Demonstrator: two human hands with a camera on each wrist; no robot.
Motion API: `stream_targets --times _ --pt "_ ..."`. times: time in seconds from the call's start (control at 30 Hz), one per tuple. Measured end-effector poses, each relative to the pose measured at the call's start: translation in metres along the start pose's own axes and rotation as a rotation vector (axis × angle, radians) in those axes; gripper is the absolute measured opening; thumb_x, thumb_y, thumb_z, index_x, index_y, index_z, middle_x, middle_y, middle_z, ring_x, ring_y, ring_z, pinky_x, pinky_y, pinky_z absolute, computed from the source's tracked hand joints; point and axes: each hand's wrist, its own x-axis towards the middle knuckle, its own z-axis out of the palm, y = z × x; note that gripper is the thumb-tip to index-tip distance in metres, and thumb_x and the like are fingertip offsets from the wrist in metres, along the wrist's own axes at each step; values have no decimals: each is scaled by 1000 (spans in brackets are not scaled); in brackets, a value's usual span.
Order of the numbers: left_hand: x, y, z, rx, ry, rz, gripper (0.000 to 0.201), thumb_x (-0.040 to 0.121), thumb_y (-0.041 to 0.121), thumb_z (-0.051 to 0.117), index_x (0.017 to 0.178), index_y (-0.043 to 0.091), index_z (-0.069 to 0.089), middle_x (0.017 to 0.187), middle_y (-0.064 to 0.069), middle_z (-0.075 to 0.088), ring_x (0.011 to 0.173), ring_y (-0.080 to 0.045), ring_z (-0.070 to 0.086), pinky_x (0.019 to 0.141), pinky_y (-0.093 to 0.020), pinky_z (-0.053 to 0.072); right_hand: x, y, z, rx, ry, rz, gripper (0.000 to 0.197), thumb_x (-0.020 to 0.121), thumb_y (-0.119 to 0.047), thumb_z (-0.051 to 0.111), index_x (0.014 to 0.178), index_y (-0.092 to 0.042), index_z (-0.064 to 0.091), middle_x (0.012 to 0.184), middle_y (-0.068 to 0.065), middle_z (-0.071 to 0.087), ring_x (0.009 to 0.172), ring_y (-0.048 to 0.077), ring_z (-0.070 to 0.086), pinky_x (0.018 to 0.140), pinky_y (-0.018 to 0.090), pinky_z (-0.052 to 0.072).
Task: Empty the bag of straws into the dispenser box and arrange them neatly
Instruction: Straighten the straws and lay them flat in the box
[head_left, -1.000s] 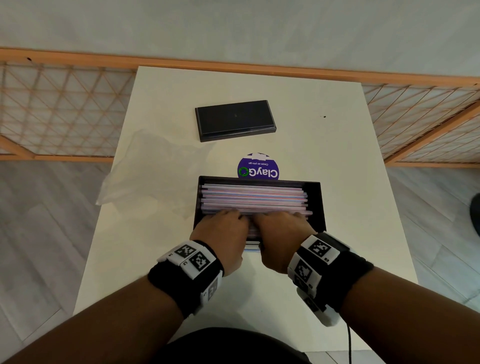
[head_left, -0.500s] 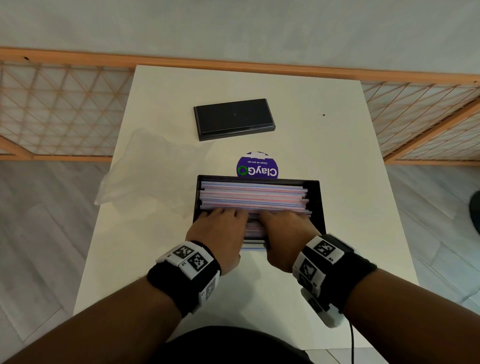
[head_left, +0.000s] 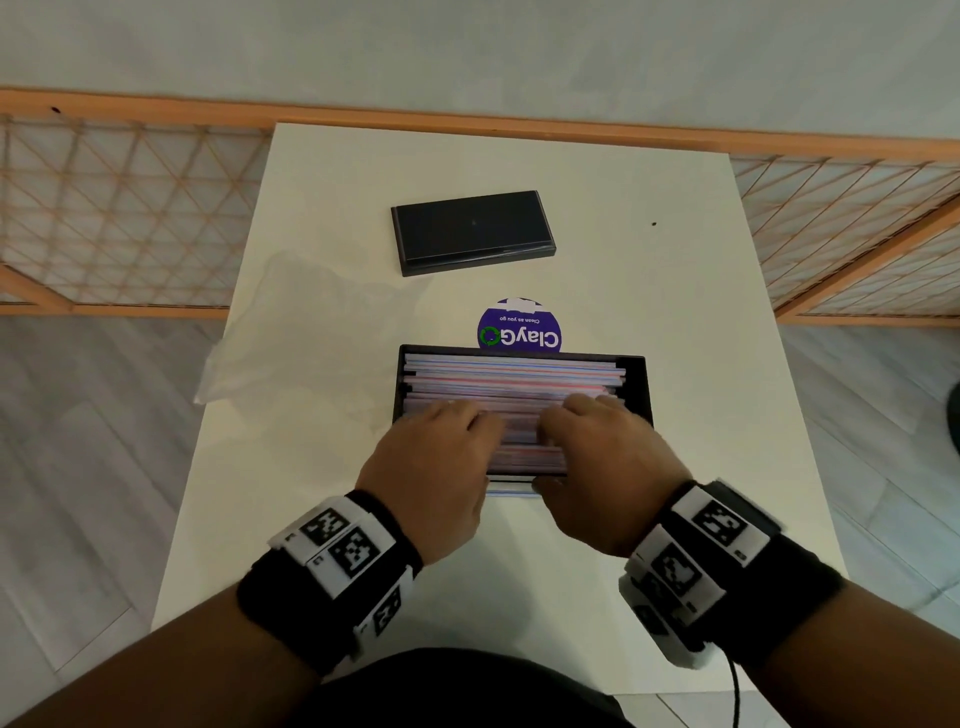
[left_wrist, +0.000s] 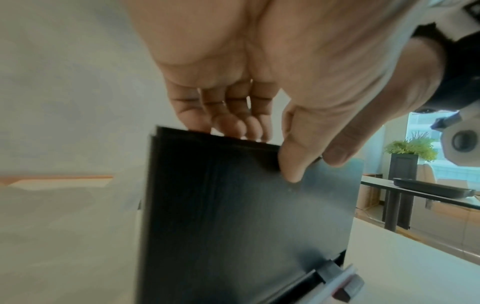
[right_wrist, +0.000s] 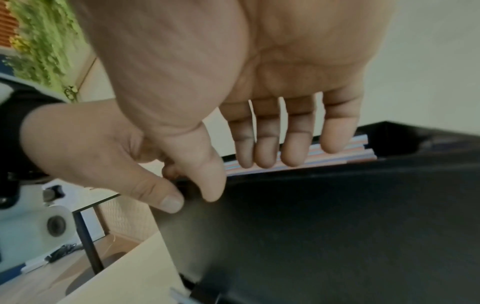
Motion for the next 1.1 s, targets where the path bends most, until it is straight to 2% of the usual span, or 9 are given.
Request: stream_targets --times 0.17,0.33,0.43,0.6,0.7,0.77,0.87,0.97,1.1 --pt "9 -2 14 127 -279 -57 19 90 24 58 108 24 63 111 3 64 107 -24 62 89 -34 52 5 -3 26 -60 -189 57 25 87 -35 55 110 -26 61 117 -5 60 112 24 56 86 34 49" --pt "13 4 13 207 -361 -108 15 92 24 58 104 22 66 111 1 65 107 -25 64 86 -34 49 19 2 34 -77 -197 102 25 85 -31 52 104 -26 66 108 -5 63 97 23 63 75 30 47" --pt "14 3 12 177 -357 -122 17 91 24 61 106 21 65 113 0 64 108 -26 63 87 -35 49 19 1 34 -74 -187 91 25 84 -30 52 107 -27 63 111 -6 62 104 24 60 79 32 48" --pt "11 -1 11 83 -236 -80 15 87 23 64 102 18 64 107 -2 64 103 -27 63 83 -36 52 14 0 29 -67 -137 63 25 84 -32 55 107 -27 62 112 -6 62 105 23 60 81 33 49" --pt "2 -10 6 -22 80 12 39 64 29 82 92 15 58 93 -5 62 87 -31 62 69 -38 52 -2 1 27 -93 114 -46 31 72 -46 65 93 -23 64 95 -2 64 93 28 60 79 39 48" --pt "0 -17 -1 -61 210 -7 67 56 47 83 108 16 53 114 -6 58 105 -30 55 82 -43 50 -9 0 26 -70 286 -98 52 64 -61 64 98 -20 63 97 0 61 93 29 57 80 42 50" --pt "11 -32 -5 -37 -18 -117 127 56 72 78 153 17 19 165 -6 13 153 -25 12 123 -49 16 2 -8 24 -115 176 -92 100 64 -81 47 140 -16 43 147 9 43 136 34 38 107 56 36" --pt "29 -41 2 54 -165 -111 142 60 83 69 159 17 -8 170 0 -14 156 -20 -15 126 -47 -5 21 -14 30 -175 -35 -106 112 69 -85 43 154 -18 15 165 7 3 151 32 0 118 60 11" --pt "30 -45 9 50 -124 -94 135 66 83 63 160 17 -7 171 -2 -10 157 -21 -12 128 -48 -1 22 -12 37 -195 43 -190 92 69 -80 50 138 -19 41 153 7 35 144 33 27 114 58 24"
